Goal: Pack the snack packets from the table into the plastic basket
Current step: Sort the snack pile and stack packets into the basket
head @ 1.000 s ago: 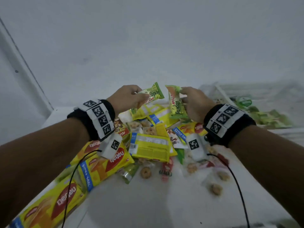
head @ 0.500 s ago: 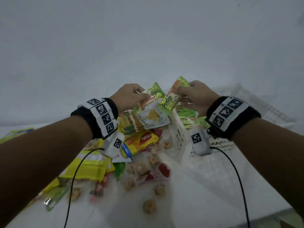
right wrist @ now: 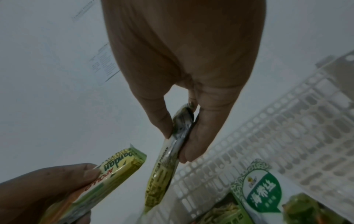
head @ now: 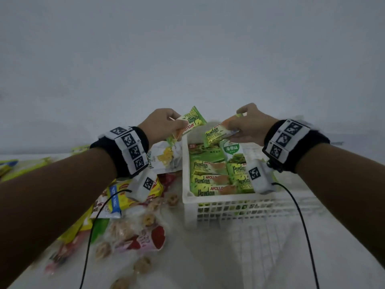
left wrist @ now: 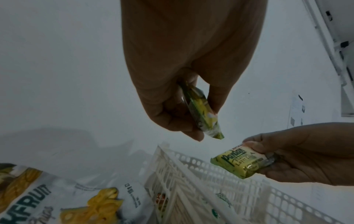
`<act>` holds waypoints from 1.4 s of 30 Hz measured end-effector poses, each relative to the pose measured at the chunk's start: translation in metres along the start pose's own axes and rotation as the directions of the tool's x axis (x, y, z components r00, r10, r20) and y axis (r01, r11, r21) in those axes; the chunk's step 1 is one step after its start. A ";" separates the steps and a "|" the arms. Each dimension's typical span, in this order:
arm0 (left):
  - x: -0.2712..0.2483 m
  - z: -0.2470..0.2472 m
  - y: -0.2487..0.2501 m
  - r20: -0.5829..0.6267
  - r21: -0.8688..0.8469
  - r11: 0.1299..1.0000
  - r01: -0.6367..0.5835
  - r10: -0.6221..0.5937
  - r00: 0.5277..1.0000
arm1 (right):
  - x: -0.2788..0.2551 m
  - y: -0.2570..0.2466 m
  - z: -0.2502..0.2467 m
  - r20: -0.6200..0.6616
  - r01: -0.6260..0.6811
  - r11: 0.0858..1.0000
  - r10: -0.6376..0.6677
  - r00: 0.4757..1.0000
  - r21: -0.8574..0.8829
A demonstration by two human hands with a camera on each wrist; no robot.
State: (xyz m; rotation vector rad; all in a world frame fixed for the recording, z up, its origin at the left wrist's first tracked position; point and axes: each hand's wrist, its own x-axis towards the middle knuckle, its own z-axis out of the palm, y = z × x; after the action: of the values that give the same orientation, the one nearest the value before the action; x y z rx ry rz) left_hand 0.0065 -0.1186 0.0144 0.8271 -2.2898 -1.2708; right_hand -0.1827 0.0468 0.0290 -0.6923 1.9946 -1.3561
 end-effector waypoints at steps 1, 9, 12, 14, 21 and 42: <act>0.004 0.002 -0.001 0.005 0.004 1.000 0.003 -0.003 1.000 | 0.003 0.000 -0.001 0.010 0.002 1.000 -0.002 1.000 -0.004; 0.034 0.010 -0.008 -0.037 -0.001 1.000 -0.003 0.003 0.999 | 0.047 0.008 0.001 0.081 0.005 0.937 0.024 0.996 -0.348; 0.041 0.010 -0.014 -0.045 -0.017 1.000 0.008 -0.009 0.999 | 0.063 0.016 0.008 0.108 0.008 0.909 0.041 0.993 -0.417; 0.043 0.010 -0.018 -0.040 -0.035 0.999 0.013 -0.014 0.999 | 0.070 0.019 0.015 0.142 0.024 0.898 0.043 0.989 -0.440; 0.049 0.008 -0.026 -0.042 -0.050 0.999 0.012 -0.014 0.999 | 0.088 0.025 0.037 0.186 0.101 0.827 0.005 0.983 -0.553; 0.053 0.009 -0.042 -0.004 -0.097 0.995 -0.027 0.026 1.000 | 0.110 0.049 0.060 0.471 0.475 0.201 -0.074 0.879 -0.856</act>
State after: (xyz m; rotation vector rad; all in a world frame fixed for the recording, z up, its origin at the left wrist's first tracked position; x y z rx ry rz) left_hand -0.0259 -0.1651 -0.0234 0.7623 -2.2102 -1.3558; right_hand -0.2152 -0.0524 -0.0557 -1.7905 2.3052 0.1634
